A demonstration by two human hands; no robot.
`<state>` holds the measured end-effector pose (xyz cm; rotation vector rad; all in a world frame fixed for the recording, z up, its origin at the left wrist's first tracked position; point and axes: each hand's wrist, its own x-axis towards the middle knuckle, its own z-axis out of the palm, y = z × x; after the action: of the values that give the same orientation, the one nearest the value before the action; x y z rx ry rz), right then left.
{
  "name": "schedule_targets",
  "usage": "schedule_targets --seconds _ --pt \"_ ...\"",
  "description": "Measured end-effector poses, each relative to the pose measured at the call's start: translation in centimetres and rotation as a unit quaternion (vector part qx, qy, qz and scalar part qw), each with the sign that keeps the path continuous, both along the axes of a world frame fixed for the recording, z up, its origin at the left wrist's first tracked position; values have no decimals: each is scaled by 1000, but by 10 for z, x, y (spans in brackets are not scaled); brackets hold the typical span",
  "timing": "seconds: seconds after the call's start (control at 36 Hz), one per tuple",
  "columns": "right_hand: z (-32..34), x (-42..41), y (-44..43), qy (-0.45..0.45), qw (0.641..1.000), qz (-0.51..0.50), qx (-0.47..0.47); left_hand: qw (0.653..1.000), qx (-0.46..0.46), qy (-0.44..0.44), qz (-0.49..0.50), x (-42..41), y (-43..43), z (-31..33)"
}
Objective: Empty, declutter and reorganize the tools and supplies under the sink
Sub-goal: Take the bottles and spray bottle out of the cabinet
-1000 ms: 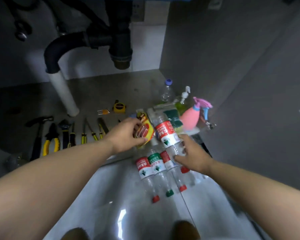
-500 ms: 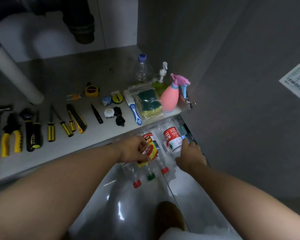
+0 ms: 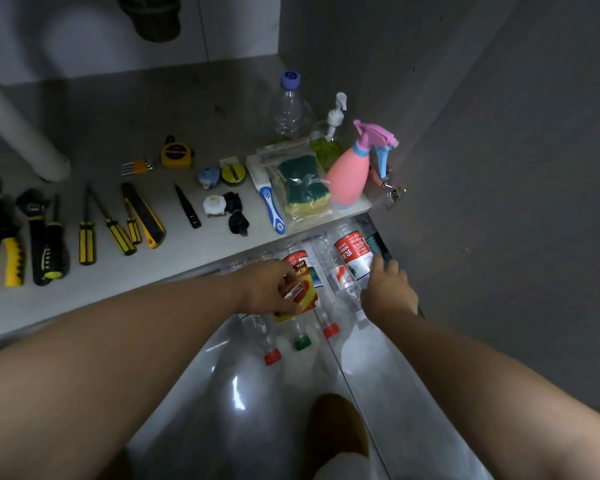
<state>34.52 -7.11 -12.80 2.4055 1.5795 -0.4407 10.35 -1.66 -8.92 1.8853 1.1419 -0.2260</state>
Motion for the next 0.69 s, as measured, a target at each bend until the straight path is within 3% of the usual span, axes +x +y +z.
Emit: schedule_targets --seconds 0.08,0.14,0.19,0.25,0.31,0.39,0.58,0.69 --pt "3 -3 -2 -9 1000 12 27 1000 -6 1 5 0 1 0" --pt "5 -7 -4 -21 995 46 91 1000 4 3 2 3 3 0" --pt "8 -15 -6 25 983 67 172 1000 17 2 2 6 3 1" --pt "13 -27 -7 196 963 4 184 999 47 6 1 11 3 1" --pt "20 -39 -7 401 905 -105 96 996 87 7 5 16 0 -1" --pt "21 -50 -9 544 820 -173 -29 990 138 -2 19 23 -6 -4" --pt "-4 -55 -11 541 812 -217 32 992 93 -10 88 19 -22 -15" --pt "-18 -48 -6 539 783 -306 52 979 62 48 187 2 -33 -33"
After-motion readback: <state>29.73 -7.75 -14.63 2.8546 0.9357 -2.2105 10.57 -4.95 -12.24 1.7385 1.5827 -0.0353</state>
